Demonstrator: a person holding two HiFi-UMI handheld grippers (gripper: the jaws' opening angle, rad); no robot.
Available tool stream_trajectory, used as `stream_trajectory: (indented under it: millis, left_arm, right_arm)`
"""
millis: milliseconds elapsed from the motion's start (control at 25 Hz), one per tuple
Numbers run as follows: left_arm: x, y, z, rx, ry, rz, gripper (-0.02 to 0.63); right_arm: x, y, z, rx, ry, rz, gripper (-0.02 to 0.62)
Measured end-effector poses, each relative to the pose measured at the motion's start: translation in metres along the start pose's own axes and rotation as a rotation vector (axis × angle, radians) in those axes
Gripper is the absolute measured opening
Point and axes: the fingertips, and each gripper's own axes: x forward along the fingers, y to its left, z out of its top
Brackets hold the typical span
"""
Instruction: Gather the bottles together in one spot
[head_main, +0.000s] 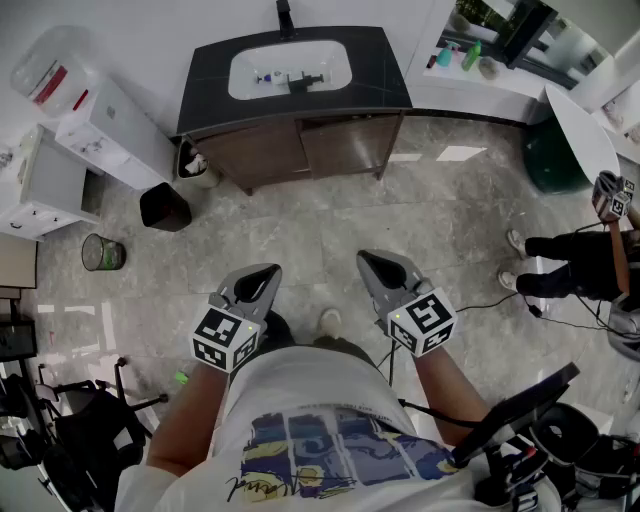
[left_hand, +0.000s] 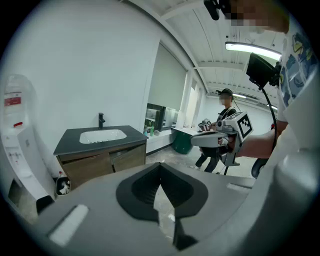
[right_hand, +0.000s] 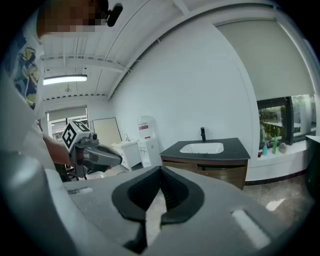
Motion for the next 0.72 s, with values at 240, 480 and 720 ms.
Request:
stream_trajectory:
  millis: [240, 480, 720]
  left_arm:
    - [0.017, 0.015, 0.026, -0.005, -0.023, -0.002, 0.002]
    - [0.047, 0.055, 0.039, -0.016, -0.045, -0.043, 0.002]
    - [0.079, 0.114, 0.062, -0.004, -0.054, -0.107, 0.002]
  right_arm:
    - [0.014, -0.023, 0.012, 0.024, 0.003, -0.007, -0.002]
    - [0.054, -0.046, 0.013, 0.011, 0.052, -0.036, -0.002]
    - [0.109, -0.062, 0.028, -0.051, 0.122, -0.072, 0.0]
